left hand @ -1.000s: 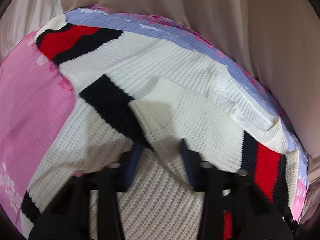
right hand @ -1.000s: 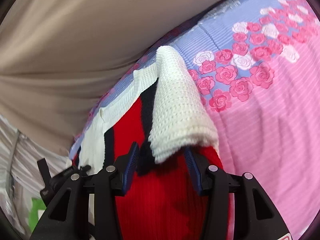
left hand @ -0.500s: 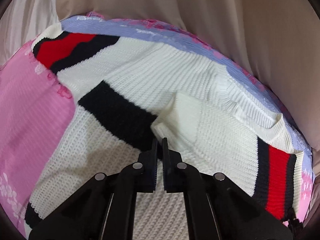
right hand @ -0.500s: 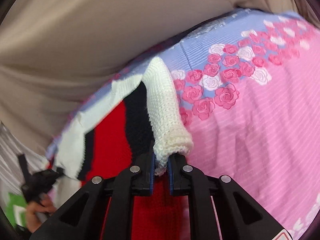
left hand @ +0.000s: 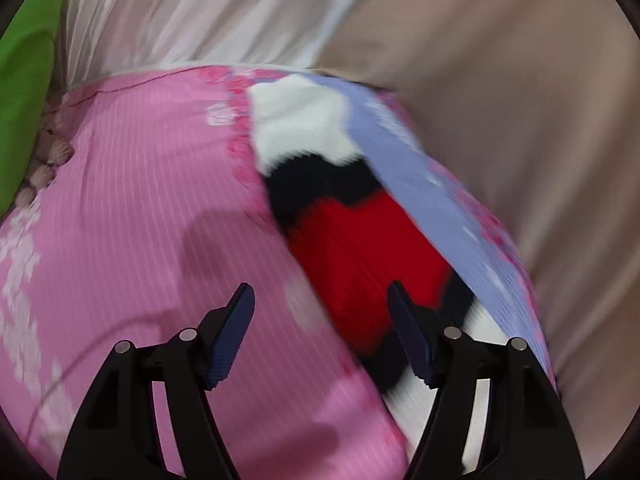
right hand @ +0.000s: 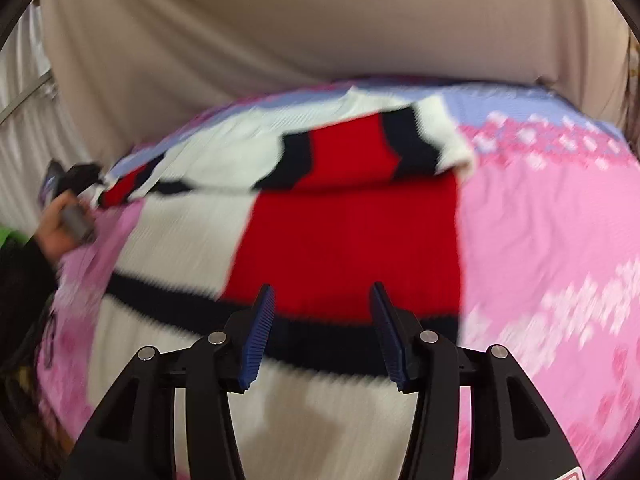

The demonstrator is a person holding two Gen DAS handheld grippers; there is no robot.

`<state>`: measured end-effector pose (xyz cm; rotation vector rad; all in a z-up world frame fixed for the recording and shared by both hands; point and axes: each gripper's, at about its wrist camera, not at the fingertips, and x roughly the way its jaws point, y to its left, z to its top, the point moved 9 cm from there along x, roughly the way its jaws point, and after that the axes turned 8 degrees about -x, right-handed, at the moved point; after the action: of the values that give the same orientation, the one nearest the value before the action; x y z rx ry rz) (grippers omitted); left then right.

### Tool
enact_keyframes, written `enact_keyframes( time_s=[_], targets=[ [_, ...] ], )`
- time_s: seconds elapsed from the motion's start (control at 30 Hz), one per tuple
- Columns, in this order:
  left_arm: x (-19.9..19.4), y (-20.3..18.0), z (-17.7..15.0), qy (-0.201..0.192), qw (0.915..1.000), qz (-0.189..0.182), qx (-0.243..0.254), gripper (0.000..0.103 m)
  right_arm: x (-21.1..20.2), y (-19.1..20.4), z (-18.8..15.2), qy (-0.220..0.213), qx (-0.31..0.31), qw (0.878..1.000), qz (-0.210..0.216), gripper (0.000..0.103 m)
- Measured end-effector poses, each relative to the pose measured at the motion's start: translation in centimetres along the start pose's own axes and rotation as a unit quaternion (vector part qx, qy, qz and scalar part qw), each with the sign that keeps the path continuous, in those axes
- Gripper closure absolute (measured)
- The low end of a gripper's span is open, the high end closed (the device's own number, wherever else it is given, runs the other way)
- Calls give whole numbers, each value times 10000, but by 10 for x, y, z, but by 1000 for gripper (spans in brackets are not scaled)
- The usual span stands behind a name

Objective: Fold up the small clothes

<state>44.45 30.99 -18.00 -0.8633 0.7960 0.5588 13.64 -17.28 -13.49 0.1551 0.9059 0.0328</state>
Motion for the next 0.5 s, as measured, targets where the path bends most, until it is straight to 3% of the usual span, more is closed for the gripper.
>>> enact_keyframes(
  time_s=[0.07,0.1,0.13,0.17,0.2,0.3,0.4,0.47,0.5],
  targets=[
    [21,5,10,50,9999,85,-102,40,-5,23,-16,237,-37,9996,159,54],
    [24,2,16,-109,9999,106,-49,43,-8,36,-21,338,-98,9992,199,54],
    [26,-2,18,-166,9998,94,62,52,-7,44,-26,397,-162,9989,209,54],
    [31,-10,17,-27,9997,-3,240,77,-6,54,-31,460,-249,9984,232,54],
    [35,-19,12,207,9989,-94,420,94,-5,59,-34,520,-298,9979,264,54],
    [14,-49,8,-64,9968,-228,766,96,-5,67,-35,552,-224,9977,312,54],
    [-33,-95,-3,-340,9889,-722,1250,97,-5,61,-27,493,18,9981,363,54],
    [-88,-145,-38,-396,9741,-1382,1747,97,-8,54,-20,409,168,9983,376,54],
    [-118,-170,-66,-317,9626,-1761,2032,97,-9,49,-17,357,201,9986,341,54]
  ],
)
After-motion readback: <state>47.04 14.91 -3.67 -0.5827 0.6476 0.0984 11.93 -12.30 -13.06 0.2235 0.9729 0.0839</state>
